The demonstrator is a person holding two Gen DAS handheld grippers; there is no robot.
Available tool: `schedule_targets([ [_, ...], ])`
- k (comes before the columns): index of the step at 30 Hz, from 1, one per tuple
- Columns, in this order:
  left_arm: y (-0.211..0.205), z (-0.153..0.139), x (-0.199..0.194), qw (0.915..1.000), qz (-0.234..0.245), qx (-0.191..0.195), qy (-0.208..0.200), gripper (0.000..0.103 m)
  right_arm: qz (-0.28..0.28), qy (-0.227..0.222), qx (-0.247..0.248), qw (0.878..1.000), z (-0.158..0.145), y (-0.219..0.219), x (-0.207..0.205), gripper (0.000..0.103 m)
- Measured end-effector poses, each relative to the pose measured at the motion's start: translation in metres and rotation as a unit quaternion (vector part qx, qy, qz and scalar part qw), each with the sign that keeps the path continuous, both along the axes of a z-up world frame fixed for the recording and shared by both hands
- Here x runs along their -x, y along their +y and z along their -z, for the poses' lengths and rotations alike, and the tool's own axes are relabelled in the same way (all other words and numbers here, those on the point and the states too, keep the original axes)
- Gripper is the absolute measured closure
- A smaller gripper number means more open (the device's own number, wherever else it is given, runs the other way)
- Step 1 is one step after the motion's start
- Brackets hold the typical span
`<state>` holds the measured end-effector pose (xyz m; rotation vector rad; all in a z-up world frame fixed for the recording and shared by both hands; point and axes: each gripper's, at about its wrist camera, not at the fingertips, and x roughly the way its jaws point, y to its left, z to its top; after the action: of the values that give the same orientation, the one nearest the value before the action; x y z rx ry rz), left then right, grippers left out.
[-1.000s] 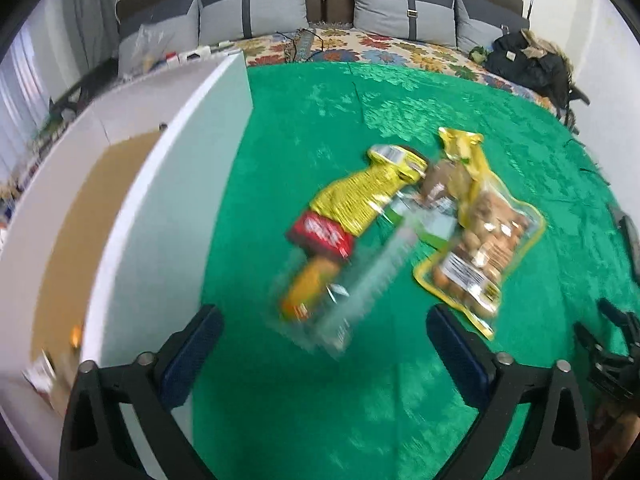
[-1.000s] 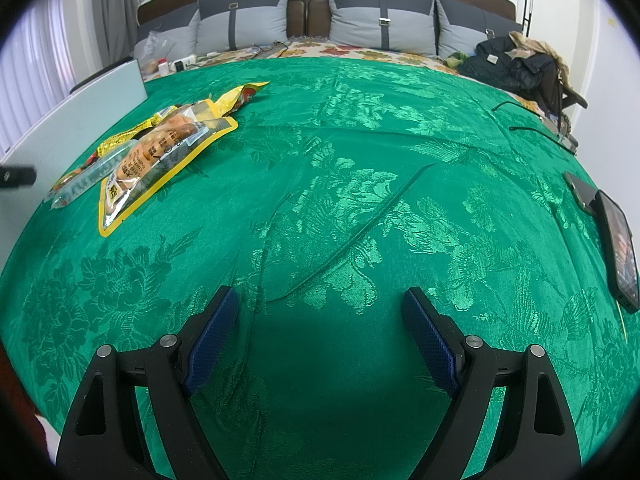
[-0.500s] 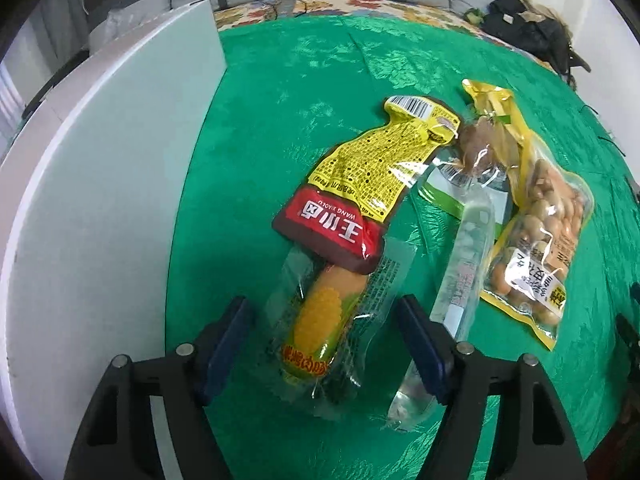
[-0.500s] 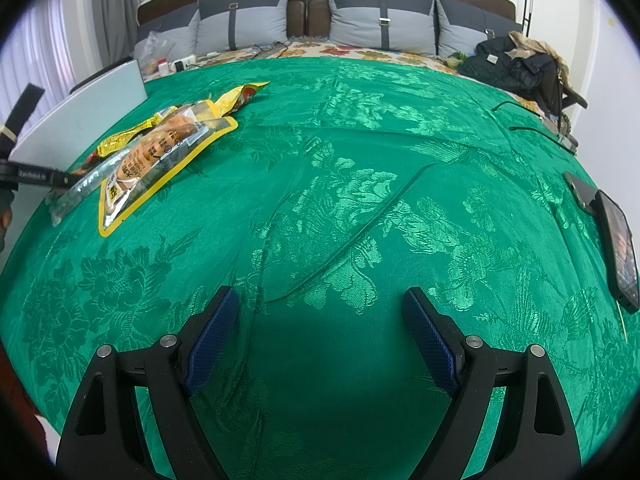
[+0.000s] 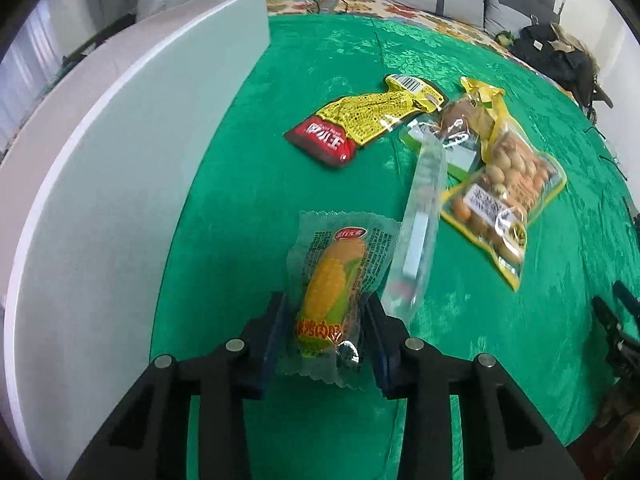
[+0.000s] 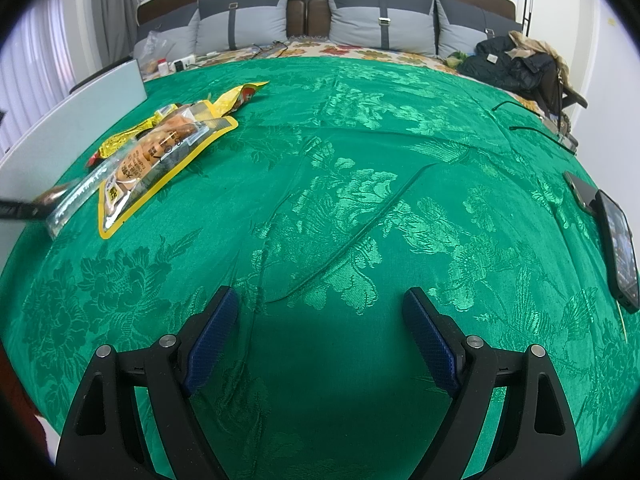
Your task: Organize snacks
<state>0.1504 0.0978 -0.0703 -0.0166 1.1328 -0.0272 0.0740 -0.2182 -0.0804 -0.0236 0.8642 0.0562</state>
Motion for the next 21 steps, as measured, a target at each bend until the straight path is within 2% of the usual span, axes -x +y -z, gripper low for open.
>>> schedule_targets([
  [2,0.000,0.002,0.001,0.9999,-0.003,-0.005,-0.013,0.065,0.000,0.000,0.000,1.000,0.000,0.000,0.000,0.015],
  [5,-0.002,0.006,-0.004,0.9999,0.004,0.008,-0.014,0.065,0.000,0.000,0.000,1.000,0.000,0.000,0.000,0.015],
  [12,-0.040,0.004,0.014,0.9979,0.060,0.020,-0.016,0.065,0.000,0.000,0.000,1.000,0.000,0.000,0.000,0.015],
  [17,-0.041,0.001,0.033,0.9988,0.032,0.026,-0.025,0.065,0.000,0.000,0.000,1.000,0.000,0.000,0.000,0.015],
  [21,-0.038,-0.001,0.037,0.9988,0.025,-0.004,-0.041,0.065,0.000,0.000,0.000,1.000,0.000,0.000,0.000,0.015],
])
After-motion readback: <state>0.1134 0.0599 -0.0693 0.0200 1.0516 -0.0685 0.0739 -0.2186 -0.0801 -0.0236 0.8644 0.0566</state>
